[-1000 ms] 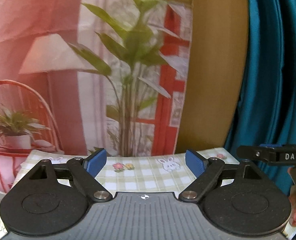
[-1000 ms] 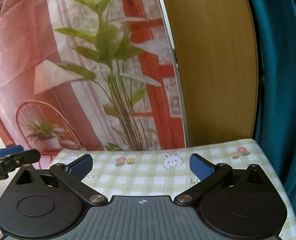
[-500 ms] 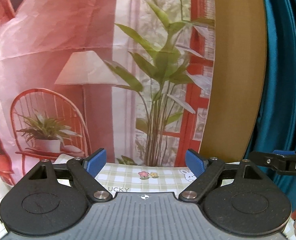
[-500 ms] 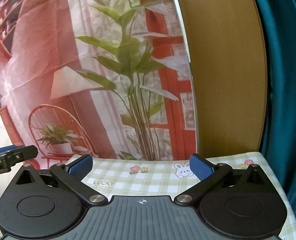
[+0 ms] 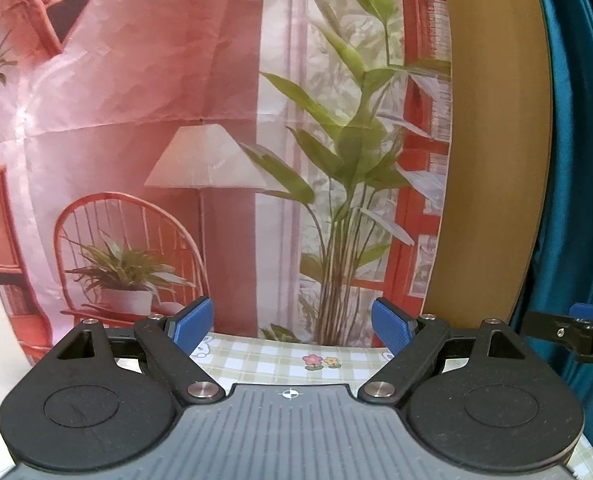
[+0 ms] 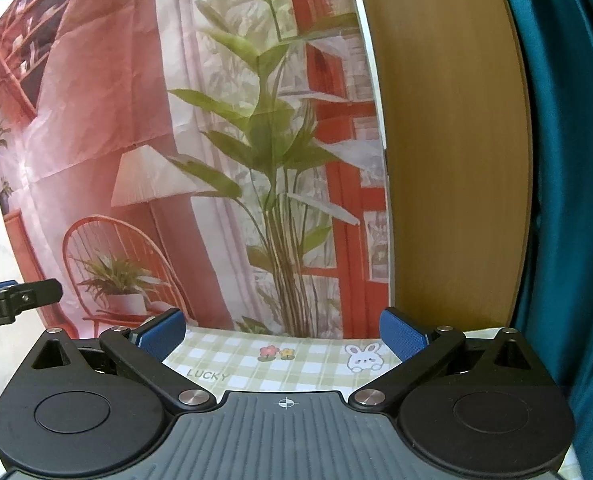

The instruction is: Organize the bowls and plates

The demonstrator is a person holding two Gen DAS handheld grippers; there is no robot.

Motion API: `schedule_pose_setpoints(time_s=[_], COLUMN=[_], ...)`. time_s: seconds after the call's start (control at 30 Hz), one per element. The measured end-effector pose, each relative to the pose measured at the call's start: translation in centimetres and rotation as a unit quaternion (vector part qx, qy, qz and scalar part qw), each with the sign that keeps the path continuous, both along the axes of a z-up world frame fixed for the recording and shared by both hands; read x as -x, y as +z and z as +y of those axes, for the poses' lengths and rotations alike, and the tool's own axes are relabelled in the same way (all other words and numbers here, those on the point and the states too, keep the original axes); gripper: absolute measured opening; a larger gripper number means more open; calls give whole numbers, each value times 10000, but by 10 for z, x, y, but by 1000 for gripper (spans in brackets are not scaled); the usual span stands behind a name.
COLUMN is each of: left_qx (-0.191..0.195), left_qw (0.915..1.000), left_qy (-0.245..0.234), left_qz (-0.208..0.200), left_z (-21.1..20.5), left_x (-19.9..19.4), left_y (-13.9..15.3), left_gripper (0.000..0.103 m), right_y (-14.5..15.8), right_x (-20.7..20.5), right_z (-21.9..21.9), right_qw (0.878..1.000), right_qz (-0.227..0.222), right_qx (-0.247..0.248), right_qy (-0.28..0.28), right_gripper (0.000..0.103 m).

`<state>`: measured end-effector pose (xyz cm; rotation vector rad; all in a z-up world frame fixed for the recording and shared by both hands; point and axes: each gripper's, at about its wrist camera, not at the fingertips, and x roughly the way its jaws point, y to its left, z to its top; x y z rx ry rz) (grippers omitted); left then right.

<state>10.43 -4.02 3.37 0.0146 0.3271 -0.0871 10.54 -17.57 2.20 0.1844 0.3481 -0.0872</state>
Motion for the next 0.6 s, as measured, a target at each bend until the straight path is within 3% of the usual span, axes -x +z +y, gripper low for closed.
schedule_pose_setpoints(time_s=[0.6], left_qx=[98], left_qw=[9995], left_qy=[285], left_qz=[133], left_z=[15], left_x=[12], left_y=[-1], left_gripper=[88], right_y=[4], right_x=[5], right_z=[15], right_qw=[9999], right_qz=[-16], right_qx=[70], right_qy=[122], right_gripper=[103])
